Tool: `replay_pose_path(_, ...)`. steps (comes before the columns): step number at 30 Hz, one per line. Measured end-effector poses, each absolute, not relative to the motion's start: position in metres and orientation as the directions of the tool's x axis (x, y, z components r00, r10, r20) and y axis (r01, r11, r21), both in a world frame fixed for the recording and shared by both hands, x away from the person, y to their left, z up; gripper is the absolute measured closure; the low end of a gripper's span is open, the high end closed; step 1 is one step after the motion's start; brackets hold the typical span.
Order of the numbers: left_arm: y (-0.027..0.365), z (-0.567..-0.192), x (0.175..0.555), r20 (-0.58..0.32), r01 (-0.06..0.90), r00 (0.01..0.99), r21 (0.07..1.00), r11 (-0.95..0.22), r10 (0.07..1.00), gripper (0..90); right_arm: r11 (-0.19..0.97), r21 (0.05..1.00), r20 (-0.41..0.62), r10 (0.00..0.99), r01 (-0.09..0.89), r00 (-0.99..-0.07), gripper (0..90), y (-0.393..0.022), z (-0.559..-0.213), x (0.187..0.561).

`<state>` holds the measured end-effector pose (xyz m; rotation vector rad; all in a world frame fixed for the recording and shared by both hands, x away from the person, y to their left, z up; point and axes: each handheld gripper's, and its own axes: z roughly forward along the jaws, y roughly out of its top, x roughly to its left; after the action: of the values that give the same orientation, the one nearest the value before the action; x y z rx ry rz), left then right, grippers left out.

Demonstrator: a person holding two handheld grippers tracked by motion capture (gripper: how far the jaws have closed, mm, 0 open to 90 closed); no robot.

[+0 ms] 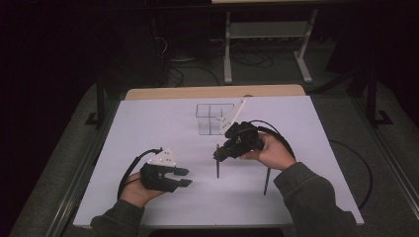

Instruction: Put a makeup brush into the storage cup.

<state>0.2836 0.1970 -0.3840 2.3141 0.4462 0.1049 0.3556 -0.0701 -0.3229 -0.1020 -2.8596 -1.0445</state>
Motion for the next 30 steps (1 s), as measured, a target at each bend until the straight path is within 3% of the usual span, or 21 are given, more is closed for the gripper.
replay_pose_path(17, 0.213, -0.391, 0.279, -0.047, 0.306, 0.919, 0.713, -0.631, 0.392, 58.7, 0.771, 0.624, 0.103, 0.083, 0.129, -0.991, 82.8, -0.087, -0.315, 0.369)
replay_pose_path(30, 0.225, -0.395, 0.278, -0.034, 0.326, 0.901, 0.710, -0.624, 0.432, 51.7, 0.766, 0.624, 0.109, 0.109, 0.153, -0.988, 82.8, -0.095, -0.308, 0.380)
